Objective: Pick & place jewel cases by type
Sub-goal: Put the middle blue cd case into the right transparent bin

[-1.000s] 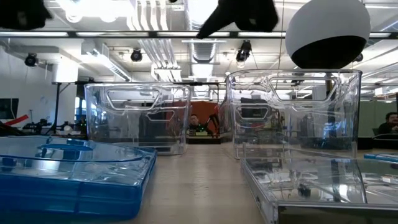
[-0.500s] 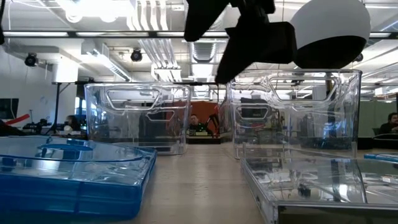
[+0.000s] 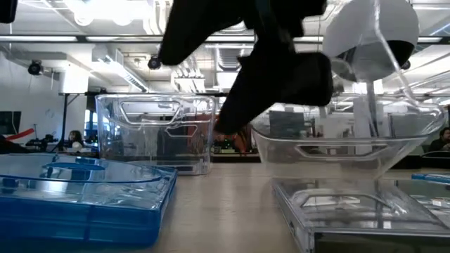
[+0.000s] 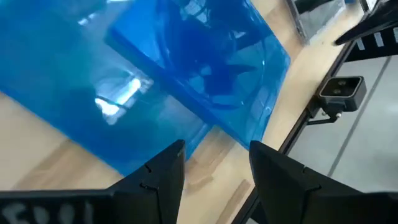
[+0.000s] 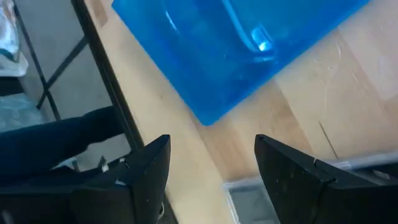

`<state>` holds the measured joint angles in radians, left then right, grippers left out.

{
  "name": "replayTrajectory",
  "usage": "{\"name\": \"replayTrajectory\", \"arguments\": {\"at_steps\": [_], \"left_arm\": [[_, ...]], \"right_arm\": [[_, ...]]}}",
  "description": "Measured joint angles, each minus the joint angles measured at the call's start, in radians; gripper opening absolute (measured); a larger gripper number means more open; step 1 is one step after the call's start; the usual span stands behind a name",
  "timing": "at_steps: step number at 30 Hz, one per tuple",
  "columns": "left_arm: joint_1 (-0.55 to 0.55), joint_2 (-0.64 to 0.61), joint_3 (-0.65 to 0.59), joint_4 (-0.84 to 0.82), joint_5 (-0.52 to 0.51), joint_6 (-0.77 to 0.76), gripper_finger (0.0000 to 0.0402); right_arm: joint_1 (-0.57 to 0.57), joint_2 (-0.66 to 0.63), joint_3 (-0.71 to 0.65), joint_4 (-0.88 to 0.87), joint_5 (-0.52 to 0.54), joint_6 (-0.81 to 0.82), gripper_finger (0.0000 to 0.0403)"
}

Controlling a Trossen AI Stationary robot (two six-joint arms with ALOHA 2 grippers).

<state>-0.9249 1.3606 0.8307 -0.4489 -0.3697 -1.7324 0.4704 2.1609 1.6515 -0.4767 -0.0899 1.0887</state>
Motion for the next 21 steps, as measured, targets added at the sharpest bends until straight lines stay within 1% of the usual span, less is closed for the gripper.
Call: {"name": "replayTrajectory", "arguments": {"at_steps": [2, 4, 6, 10, 21], "left_arm": [[0.0, 0.025, 0.005, 0.035, -0.003, -0.004, 0.0161], [0.0, 0.046, 0.026, 0.04, -0.02, -0.004, 0.0161], [-0.001, 0.061, 0.046, 0.044, -0.045, -0.002, 0.0161], [-0.001, 0.08, 0.069, 0.042, -0.079, 0.003, 0.0161], [-0.006, 0.119, 0.072, 0.044, -0.081, -0.055, 0.0161]], "right_arm": [[0.004, 0.0, -0.002, -0.003, 0.026, -0.004, 0.0228], [0.011, 0.0, -0.006, -0.018, 0.069, -0.012, 0.0228], [0.01, -0.012, -0.005, -0.01, 0.088, -0.026, 0.0228], [0.011, -0.018, 0.0, -0.006, 0.091, -0.045, 0.0228], [0.044, -0.015, -0.002, -0.007, 0.093, -0.019, 0.0228]]}}
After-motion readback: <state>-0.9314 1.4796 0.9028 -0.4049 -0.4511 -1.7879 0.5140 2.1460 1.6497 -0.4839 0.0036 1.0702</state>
